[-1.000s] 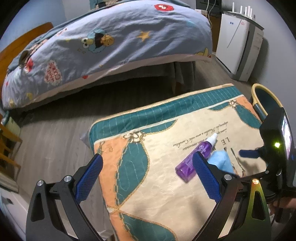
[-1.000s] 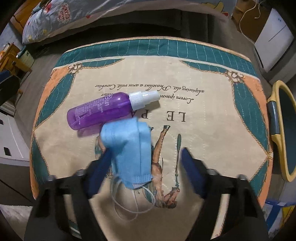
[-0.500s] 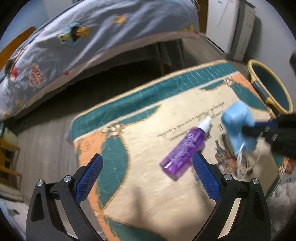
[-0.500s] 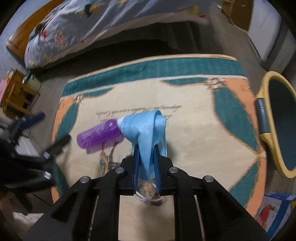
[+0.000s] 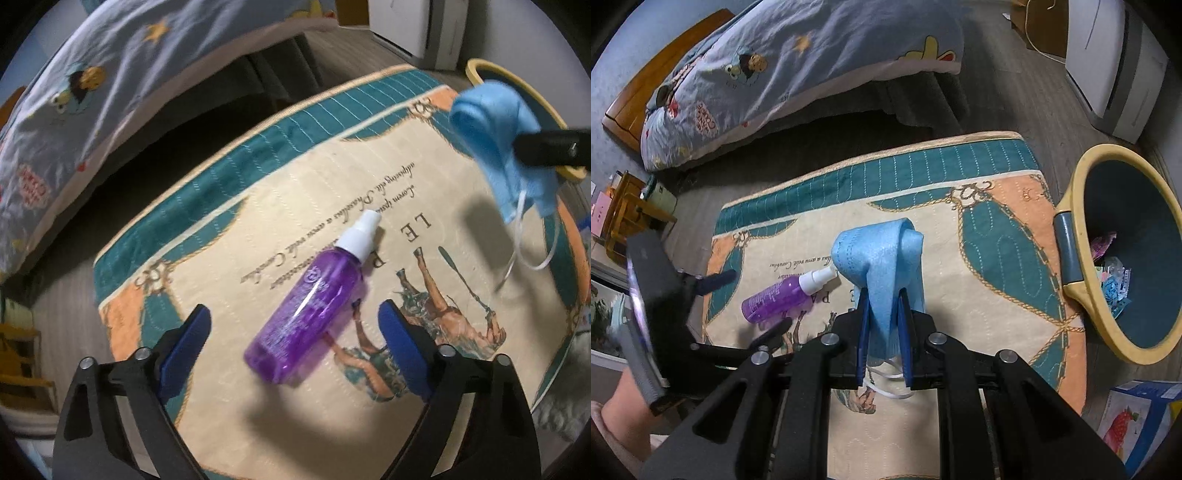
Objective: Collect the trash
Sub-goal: 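Grasp the blue face mask with the right tool while the left tool grasps the purple bottle, then carry the blue mask and purple bottle over the trash bin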
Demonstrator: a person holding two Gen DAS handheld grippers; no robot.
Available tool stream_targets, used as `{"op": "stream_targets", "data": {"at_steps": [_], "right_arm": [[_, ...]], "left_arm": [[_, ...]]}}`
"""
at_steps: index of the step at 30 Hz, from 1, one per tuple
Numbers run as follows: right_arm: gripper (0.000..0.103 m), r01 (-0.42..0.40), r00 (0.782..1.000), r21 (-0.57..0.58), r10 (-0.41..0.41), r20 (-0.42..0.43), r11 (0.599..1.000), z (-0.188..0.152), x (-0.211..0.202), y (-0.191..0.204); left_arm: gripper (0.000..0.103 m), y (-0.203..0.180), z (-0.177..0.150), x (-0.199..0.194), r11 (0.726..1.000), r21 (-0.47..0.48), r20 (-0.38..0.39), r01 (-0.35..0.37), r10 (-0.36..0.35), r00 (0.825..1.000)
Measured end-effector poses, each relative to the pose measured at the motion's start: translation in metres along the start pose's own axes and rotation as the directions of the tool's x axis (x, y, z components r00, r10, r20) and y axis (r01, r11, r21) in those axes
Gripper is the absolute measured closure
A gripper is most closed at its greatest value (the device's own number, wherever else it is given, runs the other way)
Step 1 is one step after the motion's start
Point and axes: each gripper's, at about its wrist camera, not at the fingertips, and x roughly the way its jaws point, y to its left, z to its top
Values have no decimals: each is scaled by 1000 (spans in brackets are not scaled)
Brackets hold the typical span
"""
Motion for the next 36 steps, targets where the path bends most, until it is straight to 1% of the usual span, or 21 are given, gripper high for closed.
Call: {"op": "stream_targets", "data": {"at_steps": [4, 7, 11, 12, 13, 18, 23, 26, 31, 36], "right_arm": [[89, -15, 1000, 15, 15, 11, 1000, 2, -7, -7], [89, -29, 999, 25, 28, 20, 999, 5, -13, -14], [89, -29, 999, 25, 28, 35, 999, 11, -20, -23], [89, -27, 999, 26, 26, 40, 999, 12, -22, -25], [89, -27, 999, 30, 26, 46, 999, 14, -25, -28], [89, -39, 996, 70, 33, 84, 997, 23, -39, -44], [89, -29, 992, 81, 19, 127, 996, 29, -56, -60], [89, -26, 989, 100, 11, 149, 995, 31, -66, -71], [89, -17, 982, 133, -8, 187, 991, 32, -84, -95], [89, 11, 977, 174, -47, 206, 985, 29, -97, -124]], "left_arm": [[25, -11, 6, 14, 1000, 30, -25, 4, -3, 1000], [40, -12, 6, 25, 999, 43, -63, 14, -11, 998], [61, -7, 9, 22, 999, 21, -59, 43, -42, 997], [62, -6, 11, 20, 998, 9, -57, 58, -58, 997], [65, -6, 12, 19, 998, 6, -52, 59, -58, 997], [67, -13, 24, 2, 997, 0, 6, 72, -72, 997], [69, -24, 41, -24, 991, -14, 94, 132, -130, 987], [69, -35, 52, -41, 987, -11, 148, 161, -158, 976], [69, -60, 71, -71, 977, 7, 226, 212, -208, 952], [69, -88, 92, -89, 968, 41, 273, 249, -251, 929]]}}
